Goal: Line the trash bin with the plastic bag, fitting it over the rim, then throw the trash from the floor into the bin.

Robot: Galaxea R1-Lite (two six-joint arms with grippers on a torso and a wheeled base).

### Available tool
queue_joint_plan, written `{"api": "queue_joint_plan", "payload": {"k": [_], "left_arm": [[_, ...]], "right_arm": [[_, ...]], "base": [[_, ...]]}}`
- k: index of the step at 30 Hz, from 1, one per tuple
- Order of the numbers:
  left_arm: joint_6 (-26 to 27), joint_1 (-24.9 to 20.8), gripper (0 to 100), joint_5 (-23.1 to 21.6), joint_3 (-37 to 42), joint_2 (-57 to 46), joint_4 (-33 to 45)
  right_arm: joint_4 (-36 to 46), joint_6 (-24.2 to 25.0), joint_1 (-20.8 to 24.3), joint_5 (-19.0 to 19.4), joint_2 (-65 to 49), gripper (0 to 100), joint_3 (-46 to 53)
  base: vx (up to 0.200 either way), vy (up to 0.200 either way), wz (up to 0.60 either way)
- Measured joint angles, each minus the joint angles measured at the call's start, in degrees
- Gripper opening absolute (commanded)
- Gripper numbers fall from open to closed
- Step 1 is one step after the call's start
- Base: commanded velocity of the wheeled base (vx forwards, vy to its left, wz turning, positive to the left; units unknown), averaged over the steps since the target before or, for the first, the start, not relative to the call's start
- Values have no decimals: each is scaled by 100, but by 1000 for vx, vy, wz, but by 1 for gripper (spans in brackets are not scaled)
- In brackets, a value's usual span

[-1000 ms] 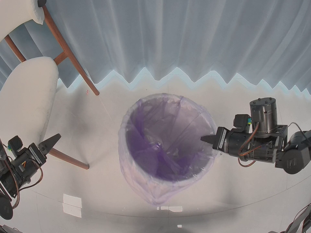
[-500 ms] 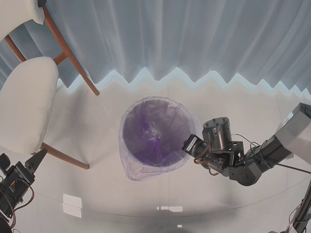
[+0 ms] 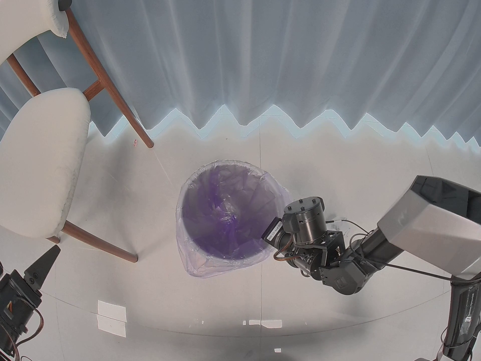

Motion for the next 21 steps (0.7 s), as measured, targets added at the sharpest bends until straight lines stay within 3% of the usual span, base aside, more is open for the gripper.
{"api": "queue_joint_plan", "payload": {"k": [5, 6, 12, 21], "left_arm": [[38, 2, 100, -13, -33, -315, 20], [84, -2, 100, -22, -33, -361, 22], [440, -77, 100, -79, 50, -573, 27], [455, -151, 100, -79, 96, -700, 35]], "right_arm": [[-54, -2, 30, -6, 290, 0, -222], [-57, -2, 30, -9, 334, 100, -254], [-82, -2, 24, -35, 464, 100, -324], [-67, -2, -7, -60, 450, 100, -189]], "base": [[0, 0, 0], [0, 0, 0], [0, 0, 0], [0, 0, 0]]}}
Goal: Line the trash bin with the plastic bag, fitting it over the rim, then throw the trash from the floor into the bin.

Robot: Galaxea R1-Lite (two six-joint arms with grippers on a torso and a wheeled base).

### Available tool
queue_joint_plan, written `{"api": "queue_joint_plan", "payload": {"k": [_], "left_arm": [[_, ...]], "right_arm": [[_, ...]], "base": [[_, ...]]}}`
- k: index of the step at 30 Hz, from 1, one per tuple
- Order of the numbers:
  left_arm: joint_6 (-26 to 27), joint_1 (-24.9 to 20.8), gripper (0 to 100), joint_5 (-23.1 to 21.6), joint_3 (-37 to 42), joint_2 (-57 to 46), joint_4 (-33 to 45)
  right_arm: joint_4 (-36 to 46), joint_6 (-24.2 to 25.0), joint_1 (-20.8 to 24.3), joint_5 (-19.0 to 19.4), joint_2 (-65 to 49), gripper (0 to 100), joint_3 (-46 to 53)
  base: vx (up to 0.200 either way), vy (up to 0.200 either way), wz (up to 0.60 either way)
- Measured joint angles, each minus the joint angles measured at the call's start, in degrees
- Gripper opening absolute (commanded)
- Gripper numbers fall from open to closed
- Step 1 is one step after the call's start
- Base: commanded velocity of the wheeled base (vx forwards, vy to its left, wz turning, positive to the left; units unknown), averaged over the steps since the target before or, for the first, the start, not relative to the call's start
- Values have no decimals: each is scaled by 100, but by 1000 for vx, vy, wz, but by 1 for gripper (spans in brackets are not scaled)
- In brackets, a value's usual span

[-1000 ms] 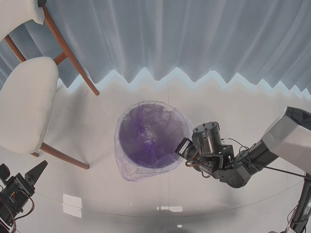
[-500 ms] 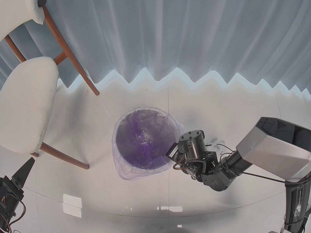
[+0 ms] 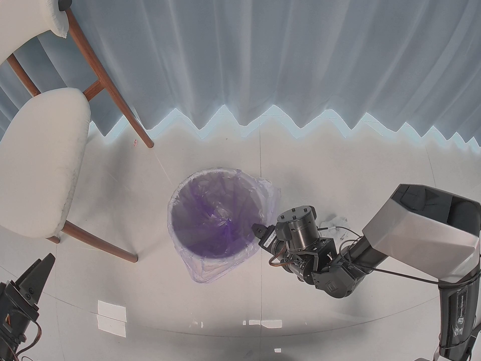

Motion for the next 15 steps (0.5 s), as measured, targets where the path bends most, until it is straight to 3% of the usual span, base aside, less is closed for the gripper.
{"api": "queue_joint_plan", "payload": {"k": [15], "left_arm": [[0, -63, 100, -5, 174, -141, -2]], "right_arm": [[78, -143, -6, 46, -785, 100, 772]], "base": [[0, 0, 0]]}}
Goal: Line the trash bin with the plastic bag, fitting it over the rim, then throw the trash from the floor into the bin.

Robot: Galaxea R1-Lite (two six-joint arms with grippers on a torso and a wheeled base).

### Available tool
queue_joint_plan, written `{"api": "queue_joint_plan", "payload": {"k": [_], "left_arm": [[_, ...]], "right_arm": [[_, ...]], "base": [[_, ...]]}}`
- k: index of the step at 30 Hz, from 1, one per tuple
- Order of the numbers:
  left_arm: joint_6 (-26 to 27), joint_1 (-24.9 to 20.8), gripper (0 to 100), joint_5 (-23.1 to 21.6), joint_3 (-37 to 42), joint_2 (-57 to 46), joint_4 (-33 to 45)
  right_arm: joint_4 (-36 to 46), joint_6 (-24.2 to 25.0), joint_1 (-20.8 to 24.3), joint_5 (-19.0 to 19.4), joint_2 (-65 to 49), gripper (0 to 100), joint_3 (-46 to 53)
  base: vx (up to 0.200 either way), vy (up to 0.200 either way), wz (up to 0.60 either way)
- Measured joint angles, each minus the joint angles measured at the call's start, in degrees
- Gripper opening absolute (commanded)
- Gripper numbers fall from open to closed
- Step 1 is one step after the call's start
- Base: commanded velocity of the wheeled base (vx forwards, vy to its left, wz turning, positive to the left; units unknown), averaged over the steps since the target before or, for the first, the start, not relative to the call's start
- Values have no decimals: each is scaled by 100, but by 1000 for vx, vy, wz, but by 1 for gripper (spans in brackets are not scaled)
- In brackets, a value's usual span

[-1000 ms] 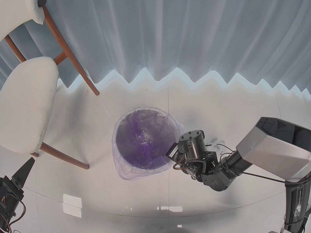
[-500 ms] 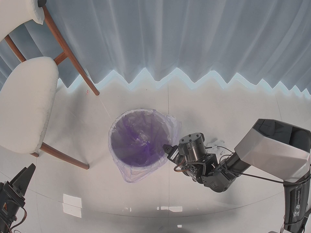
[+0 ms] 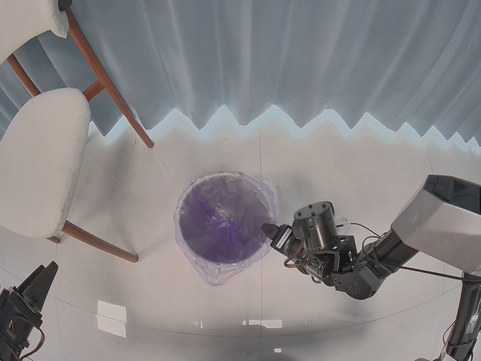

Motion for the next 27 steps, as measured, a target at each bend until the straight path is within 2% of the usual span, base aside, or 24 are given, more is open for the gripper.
{"api": "queue_joint_plan", "payload": {"k": [5, 10, 14, 21, 27], "left_arm": [[10, -43, 100, 2, 20, -101, 197], [188, -105, 100, 0, 22, -383, 813], [456, -199, 100, -2, 22, -794, 1328], [1001, -339, 100, 5, 27, -1741, 2356], [1495, -315, 100, 60, 24, -2525, 2928]], "right_arm": [[-27, -249, -66, 205, -317, 100, 402], [-282, -961, -452, 511, -549, 100, 1161], [-1190, -1398, -741, 790, -552, 100, 1662], [-3049, -1820, -891, 972, 118, 100, 2092], [-3599, -2016, -937, 1031, 1011, 100, 1896]], "base": [[0, 0, 0], [0, 0, 0], [0, 0, 0], [0, 0, 0], [0, 0, 0]]}}
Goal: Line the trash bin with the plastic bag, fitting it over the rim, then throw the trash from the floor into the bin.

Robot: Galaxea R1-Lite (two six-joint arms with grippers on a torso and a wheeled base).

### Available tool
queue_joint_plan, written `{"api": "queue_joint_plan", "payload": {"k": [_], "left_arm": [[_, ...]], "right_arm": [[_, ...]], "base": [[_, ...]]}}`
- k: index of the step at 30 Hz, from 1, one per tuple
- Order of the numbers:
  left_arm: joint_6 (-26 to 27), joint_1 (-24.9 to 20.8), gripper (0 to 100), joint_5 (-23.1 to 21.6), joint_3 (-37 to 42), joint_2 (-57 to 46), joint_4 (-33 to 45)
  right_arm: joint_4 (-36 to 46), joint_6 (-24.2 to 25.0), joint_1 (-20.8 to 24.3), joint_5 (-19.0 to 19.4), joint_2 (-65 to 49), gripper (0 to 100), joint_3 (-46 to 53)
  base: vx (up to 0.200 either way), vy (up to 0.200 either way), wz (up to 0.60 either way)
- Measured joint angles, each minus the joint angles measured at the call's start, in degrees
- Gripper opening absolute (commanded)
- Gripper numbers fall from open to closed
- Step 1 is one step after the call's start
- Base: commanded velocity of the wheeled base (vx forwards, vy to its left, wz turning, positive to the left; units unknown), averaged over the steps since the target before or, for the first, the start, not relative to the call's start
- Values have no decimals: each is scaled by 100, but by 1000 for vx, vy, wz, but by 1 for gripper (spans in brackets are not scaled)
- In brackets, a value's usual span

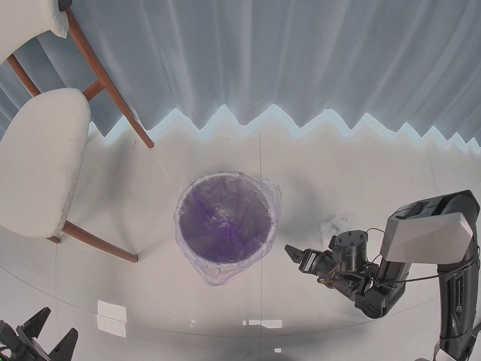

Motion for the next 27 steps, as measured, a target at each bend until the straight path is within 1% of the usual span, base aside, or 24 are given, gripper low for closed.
{"api": "queue_joint_plan", "payload": {"k": [3, 7, 17, 24, 27], "left_arm": [[396, 48, 100, 63, -2, -273, 52], [645, 87, 100, 241, -2, -473, 77], [768, 116, 100, 523, -2, -617, 91], [777, 116, 100, 564, -2, -636, 94], [779, 121, 100, 594, -2, -639, 94]], "right_arm": [[16, -12, -22, 13, 290, 100, -347], [189, -20, -49, 17, 594, 100, -879], [994, -22, -149, 22, 1084, 100, -2299], [1959, -46, -333, 11, 1321, 100, -3202], [2319, -61, -413, -66, 1426, 100, -3577]], "base": [[0, 0, 0], [0, 0, 0], [0, 0, 0], [0, 0, 0], [0, 0, 0]]}}
